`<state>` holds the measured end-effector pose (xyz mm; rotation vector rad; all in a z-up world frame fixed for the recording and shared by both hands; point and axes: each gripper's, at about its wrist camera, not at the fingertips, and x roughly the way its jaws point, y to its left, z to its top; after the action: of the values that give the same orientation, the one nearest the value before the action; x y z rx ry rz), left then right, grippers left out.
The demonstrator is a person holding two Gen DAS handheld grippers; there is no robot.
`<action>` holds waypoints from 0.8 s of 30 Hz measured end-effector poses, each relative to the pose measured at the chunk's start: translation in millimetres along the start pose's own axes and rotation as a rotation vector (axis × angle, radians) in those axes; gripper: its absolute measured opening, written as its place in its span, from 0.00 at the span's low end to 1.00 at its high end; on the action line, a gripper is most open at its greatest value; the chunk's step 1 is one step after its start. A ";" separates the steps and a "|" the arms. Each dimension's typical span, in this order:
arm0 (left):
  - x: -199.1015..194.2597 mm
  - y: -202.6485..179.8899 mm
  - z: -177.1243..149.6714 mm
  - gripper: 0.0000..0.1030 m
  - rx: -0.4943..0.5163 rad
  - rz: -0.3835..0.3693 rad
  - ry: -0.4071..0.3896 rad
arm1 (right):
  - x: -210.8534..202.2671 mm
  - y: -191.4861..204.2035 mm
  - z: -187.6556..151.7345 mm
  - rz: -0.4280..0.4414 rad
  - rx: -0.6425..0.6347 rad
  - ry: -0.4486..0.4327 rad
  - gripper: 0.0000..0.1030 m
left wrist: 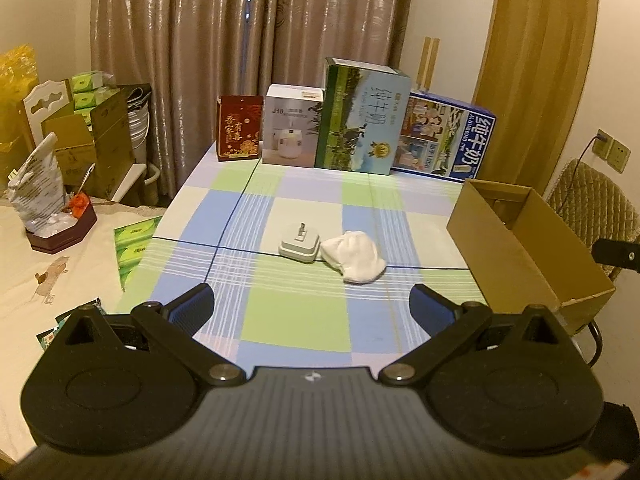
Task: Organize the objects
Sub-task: 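Move both open tools back toward the plug adapter and white cloth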
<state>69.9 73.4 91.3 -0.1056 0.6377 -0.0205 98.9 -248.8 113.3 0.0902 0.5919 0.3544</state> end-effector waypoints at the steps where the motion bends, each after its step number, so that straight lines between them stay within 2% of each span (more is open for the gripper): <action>1: 1.1 1.1 -0.2 0.99 0.000 0.002 0.001 | 2.5 1.1 -0.6 0.002 -0.002 0.004 0.98; 14: 22.7 11.9 -2.5 0.99 0.013 0.010 0.037 | 32.9 13.8 -7.1 0.020 -0.024 0.052 0.98; 24: 59.7 23.2 3.8 0.99 0.033 0.043 0.052 | 79.1 18.0 -13.3 0.012 -0.030 0.078 0.98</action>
<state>119.9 93.7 56.5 -0.0595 0.6915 0.0079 147.1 -204.4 63.7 0.0516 0.6630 0.3800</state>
